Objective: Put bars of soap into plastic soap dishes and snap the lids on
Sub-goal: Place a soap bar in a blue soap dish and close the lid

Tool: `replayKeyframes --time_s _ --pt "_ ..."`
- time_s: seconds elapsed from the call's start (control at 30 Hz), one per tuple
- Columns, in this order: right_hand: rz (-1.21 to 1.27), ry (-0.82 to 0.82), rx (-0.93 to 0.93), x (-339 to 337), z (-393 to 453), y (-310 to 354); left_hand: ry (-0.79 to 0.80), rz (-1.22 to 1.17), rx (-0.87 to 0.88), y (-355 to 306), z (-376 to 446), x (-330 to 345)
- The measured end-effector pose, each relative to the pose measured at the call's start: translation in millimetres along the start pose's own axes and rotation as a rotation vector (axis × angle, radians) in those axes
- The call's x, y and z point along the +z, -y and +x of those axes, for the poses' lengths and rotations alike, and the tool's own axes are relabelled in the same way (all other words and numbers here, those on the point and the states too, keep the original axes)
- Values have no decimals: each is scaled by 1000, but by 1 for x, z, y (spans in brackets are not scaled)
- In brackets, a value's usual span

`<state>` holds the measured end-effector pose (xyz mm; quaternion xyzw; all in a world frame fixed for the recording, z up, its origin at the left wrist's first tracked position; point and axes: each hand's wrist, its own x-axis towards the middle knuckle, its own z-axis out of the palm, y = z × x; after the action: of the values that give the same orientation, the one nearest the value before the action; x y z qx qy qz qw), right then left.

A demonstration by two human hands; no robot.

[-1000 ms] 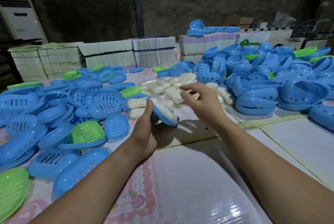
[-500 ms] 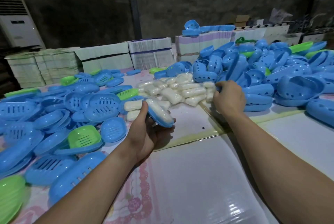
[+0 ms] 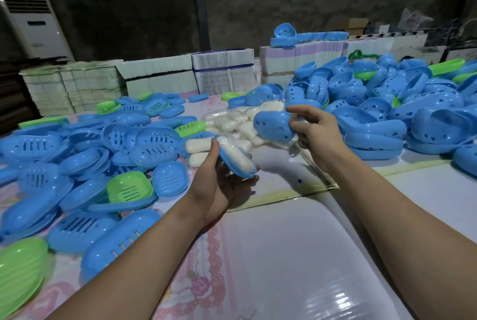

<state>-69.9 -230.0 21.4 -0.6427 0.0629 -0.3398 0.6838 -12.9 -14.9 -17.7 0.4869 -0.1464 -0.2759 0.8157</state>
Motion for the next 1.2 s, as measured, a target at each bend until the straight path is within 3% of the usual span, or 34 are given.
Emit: replayKeyframes --time_s 0.1,0.2,0.4,0.47,0.6,0.8,1.03,1.13,1.2 --pt "261 90 184 -2 3 1 1 5 -4 0 0 -1" --pt "136 100 233 0 0 3 -9 -6 -5 0 1 -3" --pt "-41 -64 259 2 -3 2 -26 9 -39 0 3 -5" --pt "-213 -44 200 1 -5 -2 -33 -5 -43 0 3 -6" --pt "-798 -8 -107 2 -9 -7 -44 -15 -54 0 4 -6" --pt "-1030 -33 -281 1 -10 -5 -57 -42 -65 0 5 -6" --pt "-1000 -16 -391 -5 -7 2 -46 -64 -62 1 7 -8" --pt "-797 27 -347 -1 -9 4 -57 -77 -57 1 8 -7" --pt "-524 63 -211 3 -11 8 -68 -91 -55 1 8 -6"
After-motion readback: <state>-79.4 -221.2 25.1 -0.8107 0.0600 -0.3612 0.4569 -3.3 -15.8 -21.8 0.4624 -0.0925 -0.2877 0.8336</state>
